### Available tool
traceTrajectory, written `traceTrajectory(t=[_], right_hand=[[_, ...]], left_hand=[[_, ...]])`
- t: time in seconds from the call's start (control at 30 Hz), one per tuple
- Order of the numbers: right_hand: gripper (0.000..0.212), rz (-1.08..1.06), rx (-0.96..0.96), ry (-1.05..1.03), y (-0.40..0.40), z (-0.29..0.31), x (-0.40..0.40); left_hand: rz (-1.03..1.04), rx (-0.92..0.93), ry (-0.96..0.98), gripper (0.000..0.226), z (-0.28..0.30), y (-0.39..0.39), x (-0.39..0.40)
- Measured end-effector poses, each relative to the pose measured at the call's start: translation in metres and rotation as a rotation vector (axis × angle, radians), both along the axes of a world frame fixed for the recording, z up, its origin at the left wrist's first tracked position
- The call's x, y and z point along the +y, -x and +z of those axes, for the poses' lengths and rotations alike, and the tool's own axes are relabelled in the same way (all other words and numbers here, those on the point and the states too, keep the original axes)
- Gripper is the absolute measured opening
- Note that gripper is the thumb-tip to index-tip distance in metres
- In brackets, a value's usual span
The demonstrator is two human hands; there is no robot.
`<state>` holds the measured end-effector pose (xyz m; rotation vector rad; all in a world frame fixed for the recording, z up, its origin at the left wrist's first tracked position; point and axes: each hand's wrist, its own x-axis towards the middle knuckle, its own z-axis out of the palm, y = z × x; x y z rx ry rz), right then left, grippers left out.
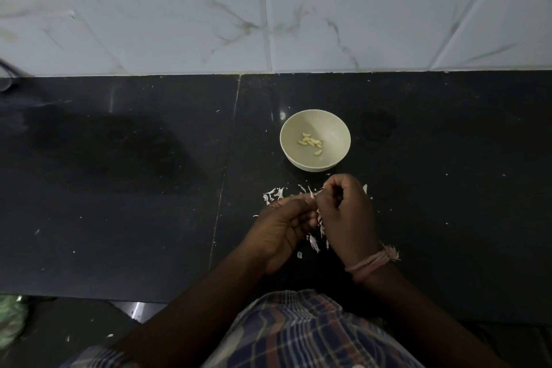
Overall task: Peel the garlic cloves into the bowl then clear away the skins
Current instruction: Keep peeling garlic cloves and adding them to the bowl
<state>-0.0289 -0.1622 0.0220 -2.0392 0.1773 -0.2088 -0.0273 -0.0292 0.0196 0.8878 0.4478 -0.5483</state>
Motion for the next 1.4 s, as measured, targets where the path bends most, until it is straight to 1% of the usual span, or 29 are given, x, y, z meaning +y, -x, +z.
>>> traceTrajectory(t=[0.07,0.1,0.23,0.3,0.37,0.5,0.53,0.6,0.67,0.77,0.83,1.0,1.13,1.2,1.27,1.33,1.4], right_hand=[[0.008,-0.019,0.013,-0.025,-0.001,0.0,-0.001],[0.008,-0.03,0.022,-0.038,-0.001,-0.001,-0.001],[0.009,-0.087,0.049,-0.103,-0.001,0.0,0.0],[0.007,-0.132,0.029,-0.138,-0.002,0.002,-0.004],[0.007,-0.146,0.055,-0.185,-0.005,0.003,-0.008],[0.03,-0.025,0.136,-0.24,-0.002,0.004,-0.007],[0.032,0.019,0.149,-0.257,0.001,0.005,-0.005],[0.03,0.08,0.154,-0.285,0.007,0.005,0.0],[0.024,0.091,0.124,-0.249,0.01,0.003,0.001],[0.012,0.091,0.063,-0.103,0.007,-0.001,-0.005],[0.011,0.07,0.069,-0.072,0.005,-0.004,-0.007],[0.011,-0.012,0.041,-0.105,0.004,-0.007,-0.004],[0.015,-0.146,0.021,-0.183,-0.002,-0.003,-0.009],[0.019,-0.135,0.032,-0.152,-0.005,-0.001,-0.012],[0.023,-0.093,0.038,-0.07,-0.003,-0.001,-0.011],[0.022,-0.076,0.031,0.018,0.0,0.0,-0.009],[0.019,-0.091,0.022,0.058,0.002,0.001,-0.008]], left_hand=[[-0.009,0.005,-0.009,0.012,0.001,0.001,0.0],[-0.012,0.01,-0.01,0.009,0.002,0.002,0.0],[-0.035,0.04,-0.017,0.008,0.005,0.003,-0.002],[-0.039,0.06,-0.018,0.011,0.007,0.003,-0.002],[-0.017,0.097,-0.001,0.013,0.007,0.004,-0.002],[0.049,0.166,0.04,0.01,0.007,0.002,-0.002],[0.062,0.173,0.043,0.01,0.006,0.001,-0.002],[0.079,0.174,0.05,0.01,0.003,0.0,-0.001],[0.085,0.174,0.048,0.011,0.002,-0.001,0.0],[0.061,0.173,0.027,0.011,0.002,0.001,-0.001],[0.044,0.172,0.02,0.012,0.003,0.002,-0.001],[0.013,0.189,0.013,0.012,0.008,0.004,-0.002],[0.02,0.209,0.022,0.011,0.008,0.004,0.0],[0.031,0.212,0.03,0.01,0.007,0.004,0.001],[0.059,0.206,0.038,0.007,0.006,0.004,0.001],[0.096,0.189,0.05,0.012,0.004,0.003,0.0],[0.119,0.168,0.069,0.01,0.002,0.001,0.0]])
